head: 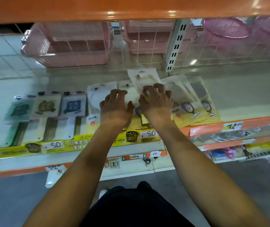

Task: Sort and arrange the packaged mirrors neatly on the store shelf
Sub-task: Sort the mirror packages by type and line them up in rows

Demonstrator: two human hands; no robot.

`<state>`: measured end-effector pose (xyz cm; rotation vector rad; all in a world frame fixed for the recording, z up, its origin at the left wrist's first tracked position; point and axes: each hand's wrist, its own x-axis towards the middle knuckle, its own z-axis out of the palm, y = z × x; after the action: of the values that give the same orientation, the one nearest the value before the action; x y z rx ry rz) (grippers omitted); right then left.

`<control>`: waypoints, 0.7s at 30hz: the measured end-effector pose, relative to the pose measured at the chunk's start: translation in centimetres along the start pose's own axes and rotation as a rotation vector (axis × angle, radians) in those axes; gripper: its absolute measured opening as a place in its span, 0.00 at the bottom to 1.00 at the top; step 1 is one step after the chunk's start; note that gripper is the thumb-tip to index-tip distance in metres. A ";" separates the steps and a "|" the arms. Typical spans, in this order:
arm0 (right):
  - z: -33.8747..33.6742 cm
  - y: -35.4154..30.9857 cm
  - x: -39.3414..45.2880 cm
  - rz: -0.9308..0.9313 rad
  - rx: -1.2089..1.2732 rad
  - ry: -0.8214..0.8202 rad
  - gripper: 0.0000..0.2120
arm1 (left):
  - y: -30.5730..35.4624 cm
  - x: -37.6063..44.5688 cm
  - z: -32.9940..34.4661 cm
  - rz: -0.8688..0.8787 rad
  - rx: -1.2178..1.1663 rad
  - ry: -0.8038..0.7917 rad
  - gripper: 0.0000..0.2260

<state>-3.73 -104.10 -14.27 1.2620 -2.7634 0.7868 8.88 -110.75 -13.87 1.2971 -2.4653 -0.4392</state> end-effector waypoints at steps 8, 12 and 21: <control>2.6 -6.3 -2.0 -0.023 -0.011 -0.030 0.14 | -5.5 -0.7 -2.8 -0.069 0.011 0.001 0.19; 3.6 -8.4 -2.5 -0.045 -0.002 -0.070 0.15 | -7.8 -1.1 -3.4 -0.063 -0.011 0.021 0.18; 6.3 -11.7 -3.5 -0.034 -0.086 -0.134 0.16 | -11.2 -1.3 -5.0 -0.067 -0.046 0.016 0.19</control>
<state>8.16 -110.89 -15.33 1.3904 -2.8344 0.5961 19.83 -116.31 -14.15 1.3629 -2.3902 -0.4972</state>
